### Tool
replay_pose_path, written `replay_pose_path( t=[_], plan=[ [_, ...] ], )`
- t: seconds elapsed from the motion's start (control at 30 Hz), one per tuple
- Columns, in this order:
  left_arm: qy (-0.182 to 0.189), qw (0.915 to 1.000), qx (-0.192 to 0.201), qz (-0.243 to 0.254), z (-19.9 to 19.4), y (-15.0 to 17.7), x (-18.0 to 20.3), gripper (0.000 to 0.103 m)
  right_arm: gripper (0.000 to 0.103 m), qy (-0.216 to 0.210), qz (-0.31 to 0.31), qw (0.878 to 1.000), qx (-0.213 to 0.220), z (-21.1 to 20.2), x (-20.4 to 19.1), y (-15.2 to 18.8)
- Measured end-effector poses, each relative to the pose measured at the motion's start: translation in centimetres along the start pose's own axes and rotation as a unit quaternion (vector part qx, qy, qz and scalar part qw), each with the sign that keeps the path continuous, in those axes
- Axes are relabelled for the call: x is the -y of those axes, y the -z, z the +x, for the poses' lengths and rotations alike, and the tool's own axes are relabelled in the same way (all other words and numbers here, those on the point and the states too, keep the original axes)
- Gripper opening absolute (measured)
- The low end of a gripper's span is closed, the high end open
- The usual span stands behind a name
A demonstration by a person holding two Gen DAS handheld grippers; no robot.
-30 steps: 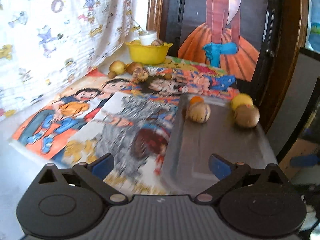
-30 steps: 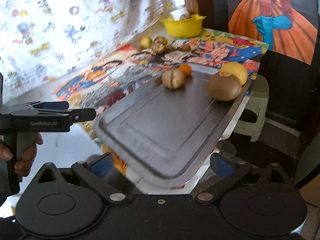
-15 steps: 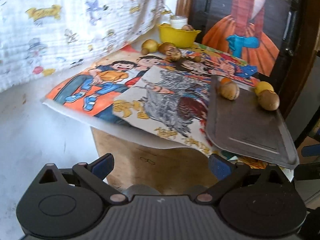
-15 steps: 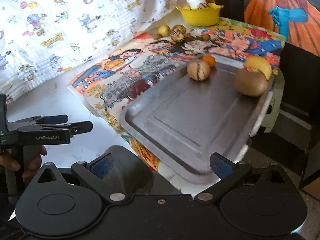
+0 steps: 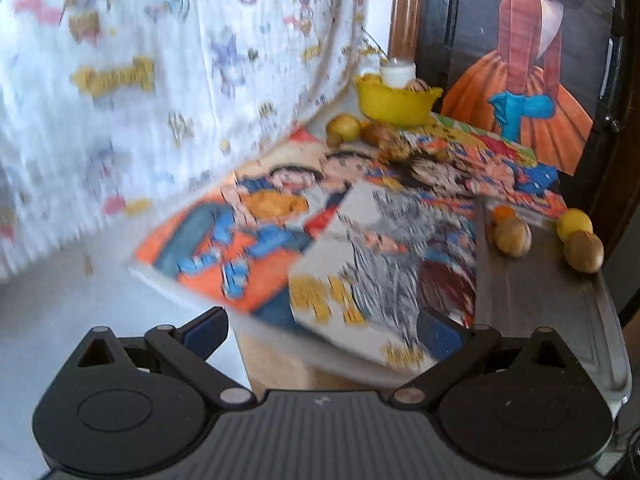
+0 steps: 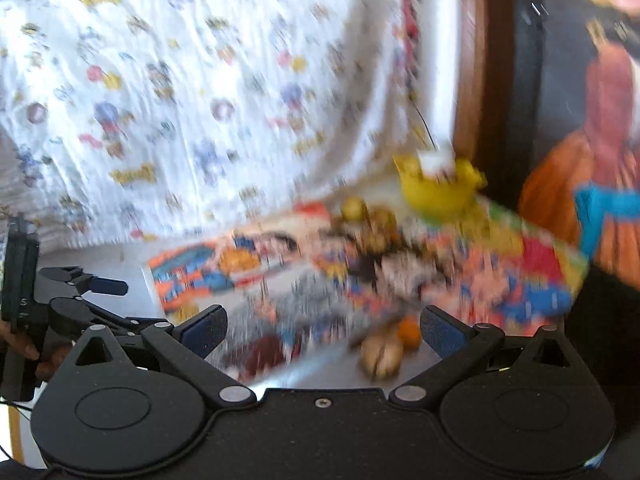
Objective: Organize fruits
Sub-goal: 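Move both open tools toward the loose fruits beside the yellow bowl, then grasp the striped pepino with the left tool while the right tool grasps a green-yellow pear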
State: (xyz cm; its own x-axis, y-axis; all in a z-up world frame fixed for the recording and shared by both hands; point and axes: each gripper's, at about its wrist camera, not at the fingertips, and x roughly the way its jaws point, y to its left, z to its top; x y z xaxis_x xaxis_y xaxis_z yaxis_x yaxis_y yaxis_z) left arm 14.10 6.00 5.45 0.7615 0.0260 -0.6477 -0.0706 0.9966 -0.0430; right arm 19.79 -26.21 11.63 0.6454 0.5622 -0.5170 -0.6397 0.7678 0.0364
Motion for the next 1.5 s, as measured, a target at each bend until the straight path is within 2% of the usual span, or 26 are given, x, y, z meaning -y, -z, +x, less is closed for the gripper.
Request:
replay_pose_path(
  t=[0.13,0.23,0.33,0.47,0.7,0.9,1.1,1.23,1.4,1.5],
  plan=[
    [-0.007,0.9996,0.027,0.003,0.1,-2.9,-0.1,0.102,0.102,-0.005,-0.056,0.998,0.012,1.2,2.1,-4.3],
    [-0.011,0.9989,0.044,0.01,0.3,-5.2,0.0,0.103,0.102,-0.005,-0.074,0.997,0.021,2.0,3.9,-7.0],
    [-0.019,0.9974,0.064,0.025,0.6,-7.4,0.3,0.103,0.102,-0.013,-0.06,0.998,0.02,3.3,5.9,-9.4],
    [-0.016,0.9959,0.081,0.037,2.0,-9.8,0.7,0.103,0.102,-0.014,-0.022,1.0,-0.009,6.6,8.7,-11.7],
    [0.042,0.9933,0.1,0.039,6.8,-12.1,2.8,0.103,0.102,-0.023,0.052,0.995,-0.086,16.8,12.7,-13.7],
    [0.081,0.9903,0.113,-0.004,13.5,-14.1,5.6,0.103,0.1,-0.051,0.066,0.988,-0.128,26.6,14.6,-13.5],
    [0.1,0.99,0.088,-0.047,21.1,-15.1,7.0,0.102,0.093,-0.065,0.143,0.973,-0.168,35.7,17.8,-11.3],
    [0.098,0.9897,0.087,-0.058,24.4,-15.5,7.4,0.102,0.087,-0.075,0.181,0.964,-0.18,39.9,19.0,-10.1],
    [0.094,0.9897,0.074,-0.079,27.4,-15.6,7.6,0.094,0.079,-0.084,0.19,0.958,-0.196,43.5,19.2,-9.0],
    [0.106,0.987,0.069,-0.099,28.5,-15.6,7.3,0.091,0.076,-0.09,0.192,0.957,-0.2,44.8,19.0,-8.5]
  ],
)
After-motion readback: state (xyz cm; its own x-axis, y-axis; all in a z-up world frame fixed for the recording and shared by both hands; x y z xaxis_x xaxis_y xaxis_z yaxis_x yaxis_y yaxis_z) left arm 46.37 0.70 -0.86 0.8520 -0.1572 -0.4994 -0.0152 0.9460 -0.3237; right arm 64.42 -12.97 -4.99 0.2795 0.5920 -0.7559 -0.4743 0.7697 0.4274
